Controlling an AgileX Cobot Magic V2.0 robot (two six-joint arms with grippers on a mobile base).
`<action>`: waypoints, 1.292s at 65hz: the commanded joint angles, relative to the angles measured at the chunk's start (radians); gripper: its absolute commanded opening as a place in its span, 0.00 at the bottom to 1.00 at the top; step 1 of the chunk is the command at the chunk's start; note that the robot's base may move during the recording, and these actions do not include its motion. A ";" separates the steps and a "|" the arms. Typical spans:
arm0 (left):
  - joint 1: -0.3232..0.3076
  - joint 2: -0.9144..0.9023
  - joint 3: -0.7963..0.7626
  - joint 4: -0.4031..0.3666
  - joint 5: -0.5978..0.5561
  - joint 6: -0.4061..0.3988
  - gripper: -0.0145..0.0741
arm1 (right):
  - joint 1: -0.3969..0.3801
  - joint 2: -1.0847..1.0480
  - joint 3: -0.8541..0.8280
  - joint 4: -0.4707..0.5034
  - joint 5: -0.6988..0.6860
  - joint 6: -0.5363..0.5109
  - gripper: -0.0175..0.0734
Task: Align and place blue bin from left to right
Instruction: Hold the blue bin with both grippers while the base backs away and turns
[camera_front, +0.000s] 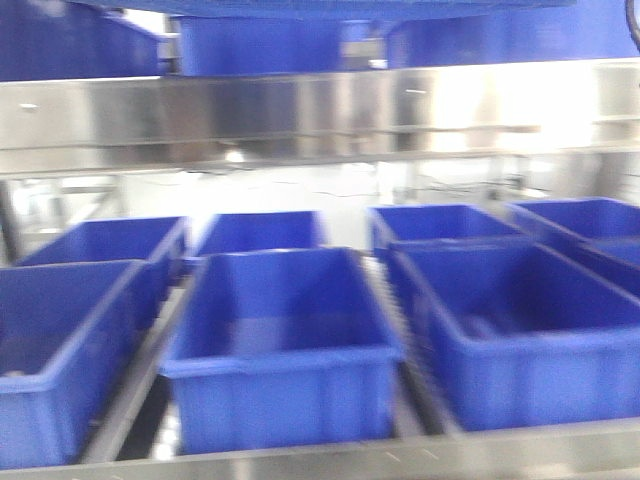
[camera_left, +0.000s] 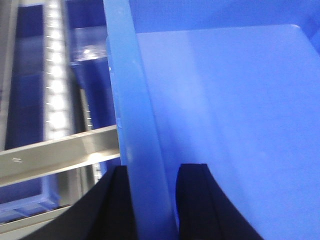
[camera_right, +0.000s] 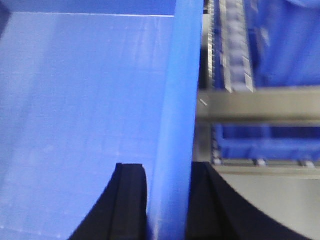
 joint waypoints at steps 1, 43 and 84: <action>0.003 -0.032 -0.016 0.029 -0.072 0.016 0.14 | -0.011 -0.018 -0.020 -0.064 -0.080 -0.027 0.11; 0.003 -0.032 -0.016 0.029 -0.072 0.016 0.14 | -0.011 -0.018 -0.020 -0.064 -0.080 -0.027 0.11; 0.003 -0.032 -0.016 0.029 -0.072 0.016 0.14 | -0.011 -0.018 -0.020 -0.064 -0.080 -0.027 0.11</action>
